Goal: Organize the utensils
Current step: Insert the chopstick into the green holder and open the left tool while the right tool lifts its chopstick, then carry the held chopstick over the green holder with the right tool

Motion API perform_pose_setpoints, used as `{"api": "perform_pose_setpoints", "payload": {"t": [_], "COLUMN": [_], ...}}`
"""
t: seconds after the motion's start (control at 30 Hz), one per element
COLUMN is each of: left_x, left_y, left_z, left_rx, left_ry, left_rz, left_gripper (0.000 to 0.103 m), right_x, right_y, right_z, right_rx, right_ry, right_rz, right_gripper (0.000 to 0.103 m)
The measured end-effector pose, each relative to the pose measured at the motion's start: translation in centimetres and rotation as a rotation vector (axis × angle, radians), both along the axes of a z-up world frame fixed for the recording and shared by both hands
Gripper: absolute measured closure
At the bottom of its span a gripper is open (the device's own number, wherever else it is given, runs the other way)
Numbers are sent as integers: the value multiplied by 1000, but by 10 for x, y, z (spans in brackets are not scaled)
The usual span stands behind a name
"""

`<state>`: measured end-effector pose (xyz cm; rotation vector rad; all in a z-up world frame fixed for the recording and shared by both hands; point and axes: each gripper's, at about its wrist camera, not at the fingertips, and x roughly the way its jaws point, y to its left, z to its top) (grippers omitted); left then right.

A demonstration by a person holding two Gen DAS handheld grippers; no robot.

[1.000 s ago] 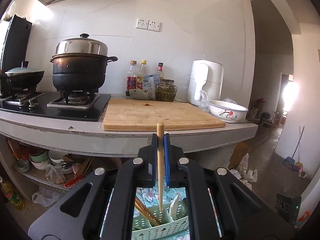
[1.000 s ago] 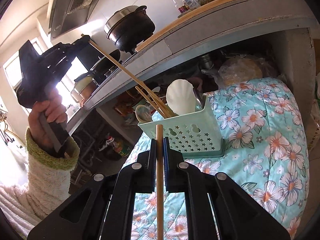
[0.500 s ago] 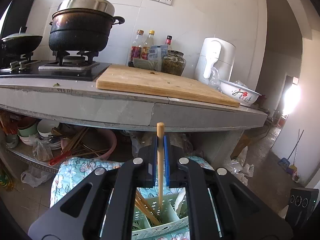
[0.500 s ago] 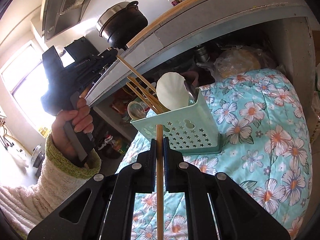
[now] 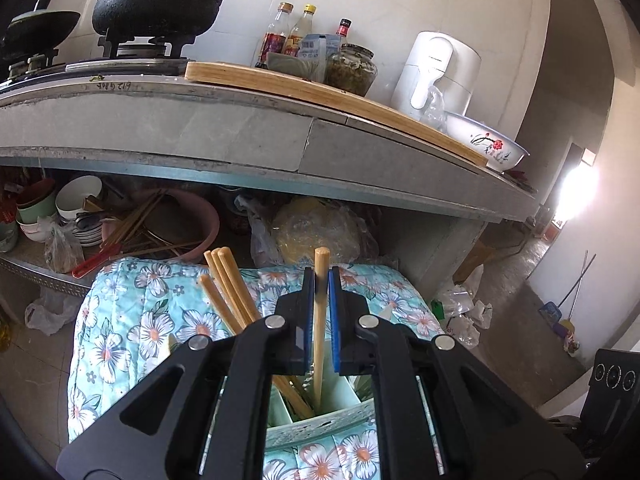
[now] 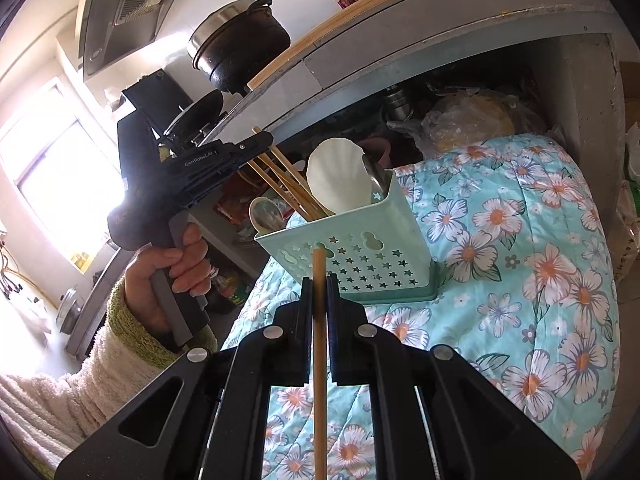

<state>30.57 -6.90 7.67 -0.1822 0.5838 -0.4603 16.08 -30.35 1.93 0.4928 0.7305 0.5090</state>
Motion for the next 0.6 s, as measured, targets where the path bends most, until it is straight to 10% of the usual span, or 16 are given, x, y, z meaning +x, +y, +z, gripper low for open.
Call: {"api": "perform_pose_setpoints", "payload": {"t": [0.1, 0.6], "left_x": [-7, -82], "left_y": [2, 24], "left_z": [5, 23], "left_rx": [1, 104], "left_ry": [-10, -78], "left_rz": [-2, 31], "left_gripper": [65, 32], "right_x": [-4, -25], "right_y": [1, 12], "right_z": [4, 26], "right_rx": [-7, -68], "right_ry": [-8, -43], "right_rz": [-3, -19], "right_gripper": [96, 96]}}
